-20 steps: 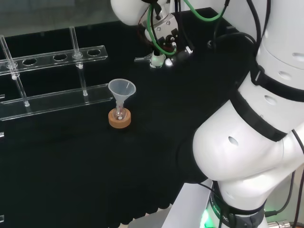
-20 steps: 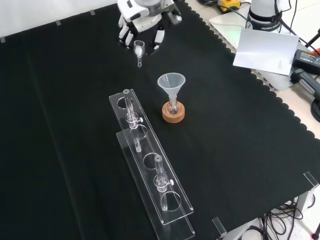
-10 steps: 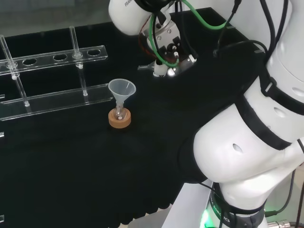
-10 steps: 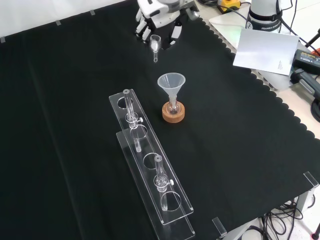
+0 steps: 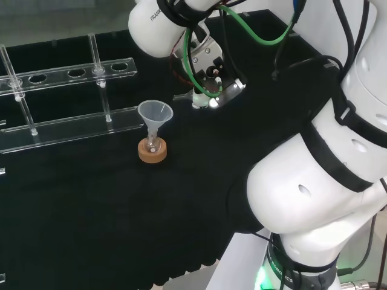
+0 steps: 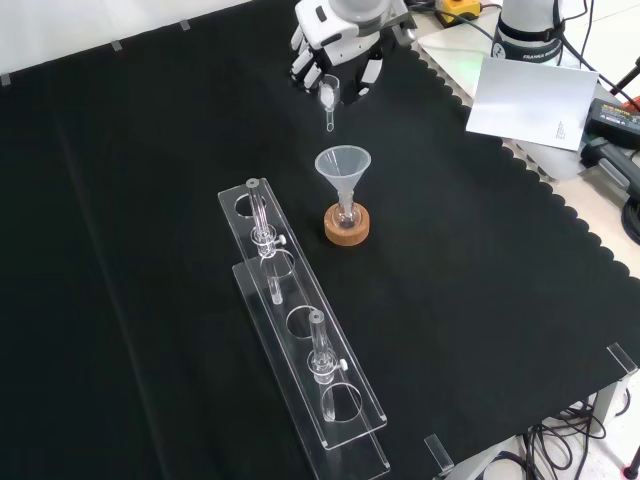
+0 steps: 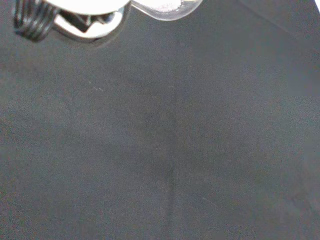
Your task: Pour all the NaCl from the weighing funnel into the round-bottom flask.
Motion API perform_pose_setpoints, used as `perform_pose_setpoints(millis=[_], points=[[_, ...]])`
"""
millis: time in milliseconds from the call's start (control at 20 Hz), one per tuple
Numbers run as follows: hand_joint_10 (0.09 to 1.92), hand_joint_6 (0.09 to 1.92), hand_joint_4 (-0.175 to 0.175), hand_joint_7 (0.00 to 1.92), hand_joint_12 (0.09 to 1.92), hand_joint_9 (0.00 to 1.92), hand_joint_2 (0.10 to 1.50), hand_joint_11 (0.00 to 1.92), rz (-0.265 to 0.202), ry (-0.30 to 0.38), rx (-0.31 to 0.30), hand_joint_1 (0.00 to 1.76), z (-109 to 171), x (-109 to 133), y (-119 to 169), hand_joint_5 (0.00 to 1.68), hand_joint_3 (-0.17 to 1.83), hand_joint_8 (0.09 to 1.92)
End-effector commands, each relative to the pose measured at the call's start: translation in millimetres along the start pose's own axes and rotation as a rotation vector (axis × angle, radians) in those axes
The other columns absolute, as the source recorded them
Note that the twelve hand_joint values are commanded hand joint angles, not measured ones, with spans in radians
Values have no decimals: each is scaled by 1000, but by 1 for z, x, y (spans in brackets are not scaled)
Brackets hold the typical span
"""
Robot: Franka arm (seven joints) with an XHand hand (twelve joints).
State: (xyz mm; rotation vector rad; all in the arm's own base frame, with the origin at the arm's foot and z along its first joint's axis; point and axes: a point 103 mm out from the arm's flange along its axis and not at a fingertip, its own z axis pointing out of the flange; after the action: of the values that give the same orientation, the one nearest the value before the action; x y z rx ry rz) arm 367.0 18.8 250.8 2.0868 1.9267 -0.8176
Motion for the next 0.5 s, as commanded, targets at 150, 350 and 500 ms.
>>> perform_pose_setpoints(millis=[150,350,500], points=[[171,491,175,778,912,1229,670,1037,-9,-16,2,1136,-1,3,0,1354,577,614],[169,493,175,777,913,1229,670,1035,-21,-26,2,1136,-1,7,1,1353,577,614],[167,494,175,777,913,1229,670,1033,-29,-43,2,1136,-2,11,2,1353,578,615]])
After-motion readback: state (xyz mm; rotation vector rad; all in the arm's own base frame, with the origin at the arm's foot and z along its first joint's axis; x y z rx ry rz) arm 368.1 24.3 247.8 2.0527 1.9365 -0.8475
